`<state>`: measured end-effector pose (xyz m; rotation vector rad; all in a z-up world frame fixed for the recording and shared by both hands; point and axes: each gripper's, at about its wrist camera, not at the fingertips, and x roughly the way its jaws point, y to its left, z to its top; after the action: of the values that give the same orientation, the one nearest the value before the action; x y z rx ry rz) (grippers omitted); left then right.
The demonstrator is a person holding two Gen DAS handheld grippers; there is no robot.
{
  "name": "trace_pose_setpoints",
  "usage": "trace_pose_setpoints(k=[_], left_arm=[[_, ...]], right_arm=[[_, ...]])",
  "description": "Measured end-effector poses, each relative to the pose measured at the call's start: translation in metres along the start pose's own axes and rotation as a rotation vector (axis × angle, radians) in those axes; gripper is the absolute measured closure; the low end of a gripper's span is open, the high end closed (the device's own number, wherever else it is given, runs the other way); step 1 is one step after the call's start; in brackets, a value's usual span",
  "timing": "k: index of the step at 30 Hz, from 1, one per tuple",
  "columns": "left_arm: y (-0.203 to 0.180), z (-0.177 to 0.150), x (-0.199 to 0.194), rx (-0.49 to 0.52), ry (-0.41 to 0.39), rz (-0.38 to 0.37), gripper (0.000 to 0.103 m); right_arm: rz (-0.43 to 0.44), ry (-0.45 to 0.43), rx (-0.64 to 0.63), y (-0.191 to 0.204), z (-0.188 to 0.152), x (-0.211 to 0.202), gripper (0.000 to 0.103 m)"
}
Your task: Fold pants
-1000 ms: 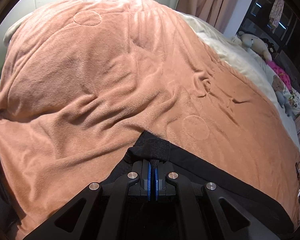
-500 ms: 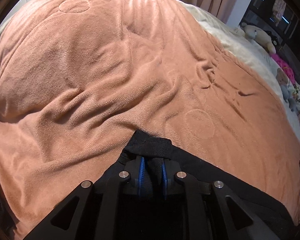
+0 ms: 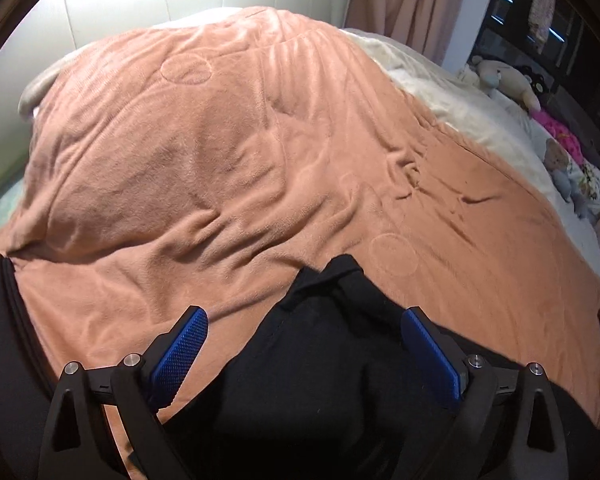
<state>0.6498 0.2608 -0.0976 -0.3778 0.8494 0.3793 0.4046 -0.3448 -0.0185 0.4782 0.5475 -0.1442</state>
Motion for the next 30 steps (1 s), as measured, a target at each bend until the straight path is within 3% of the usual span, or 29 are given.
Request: trace_pose_setpoints(k=[7, 9, 11, 20, 30], left_arm=[[0.015, -0.026, -0.034, 0.024, 0.003, -0.03, 0.011], [0.025, -0.035, -0.044, 0.011, 0.016, -0.045, 0.018], [0.033, -0.044, -0.052, 0.003, 0.034, -0.049, 0.035], [0.076, -0.094, -0.085, -0.06, 0.083, -0.095, 0.064], [0.088, -0.126, -0.1, -0.092, 0.105, -0.15, 0.073]], right_arm=[[-0.011, 0.011, -0.038, 0.002, -0.011, -0.033, 0.018], [-0.005, 0.016, -0.038, -0.001, -0.014, -0.043, 0.018], [0.007, 0.025, -0.035, -0.001, -0.02, -0.058, 0.018], [0.03, 0.06, -0.014, -0.022, -0.048, -0.113, 0.018], [0.038, 0.056, 0.021, -0.049, -0.074, -0.16, 0.018]])
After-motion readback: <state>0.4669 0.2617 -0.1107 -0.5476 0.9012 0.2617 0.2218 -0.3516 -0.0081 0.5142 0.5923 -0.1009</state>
